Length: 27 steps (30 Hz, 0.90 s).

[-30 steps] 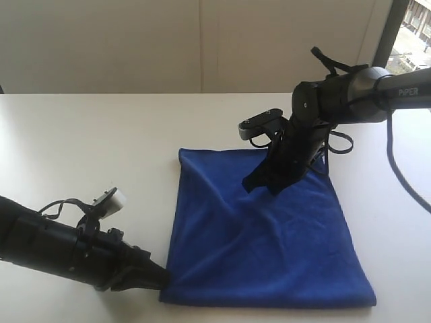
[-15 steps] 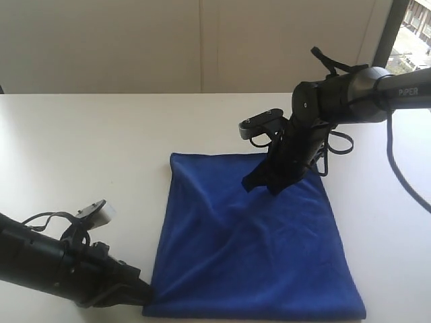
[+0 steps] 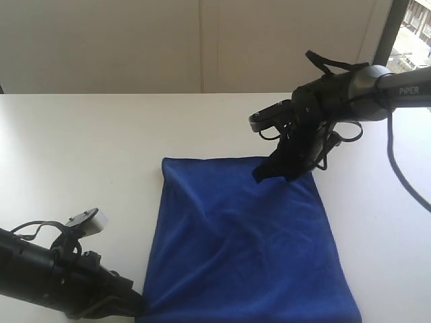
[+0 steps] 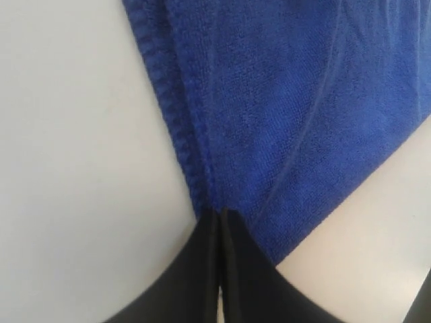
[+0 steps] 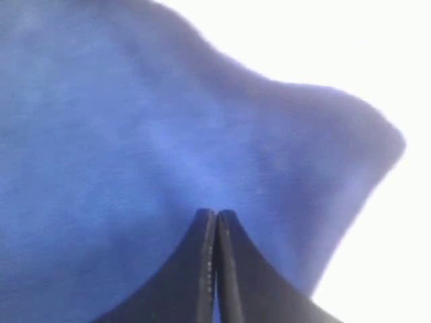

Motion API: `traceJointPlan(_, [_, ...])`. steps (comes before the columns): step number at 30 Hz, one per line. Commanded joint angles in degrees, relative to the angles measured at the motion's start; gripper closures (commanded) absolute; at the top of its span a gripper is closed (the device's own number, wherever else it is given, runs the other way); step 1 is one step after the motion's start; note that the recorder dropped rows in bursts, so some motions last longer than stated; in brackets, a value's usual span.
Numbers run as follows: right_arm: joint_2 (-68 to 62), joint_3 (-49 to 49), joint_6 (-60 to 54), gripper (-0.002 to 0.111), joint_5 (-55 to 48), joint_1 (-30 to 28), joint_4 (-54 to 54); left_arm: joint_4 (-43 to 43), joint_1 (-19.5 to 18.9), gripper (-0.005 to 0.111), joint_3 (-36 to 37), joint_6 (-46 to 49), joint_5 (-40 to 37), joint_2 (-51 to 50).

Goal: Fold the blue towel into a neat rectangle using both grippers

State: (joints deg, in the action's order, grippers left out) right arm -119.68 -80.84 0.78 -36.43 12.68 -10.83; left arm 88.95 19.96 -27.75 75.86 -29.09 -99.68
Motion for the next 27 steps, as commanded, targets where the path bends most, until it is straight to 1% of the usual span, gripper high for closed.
traceJointPlan(1, [-0.3,-0.52,3.54,0.108,0.23,-0.16,-4.6,-0.87,0.13,0.107,1.01,0.11,2.62,-0.09])
traceJointPlan(9, [-7.13,-0.52,3.45,0.108,-2.04,-0.16,-4.69,-1.1,0.13,0.107,1.43,0.19,2.84,-0.09])
traceJointPlan(14, [-8.53,-0.6,3.59,0.108,-2.15,-0.16,-5.15,-0.23,0.13,0.107,4.08,0.08,7.0,1.89])
traceJointPlan(16, [-8.68,-0.6,4.49,0.108,-2.26,-0.16,-5.7,0.15,0.13,0.107,4.98,0.08,7.48,3.47])
traceJointPlan(20, [-8.78,-0.6,4.47,0.108,-2.37,-0.16,-5.73,0.15,0.13,0.107,5.73,0.08,7.43,5.77])
traceJointPlan(27, [-8.92,-0.6,4.47,0.108,-2.96,-0.16,-5.73,0.15,0.13,0.107,5.73,-0.5,4.93,6.02])
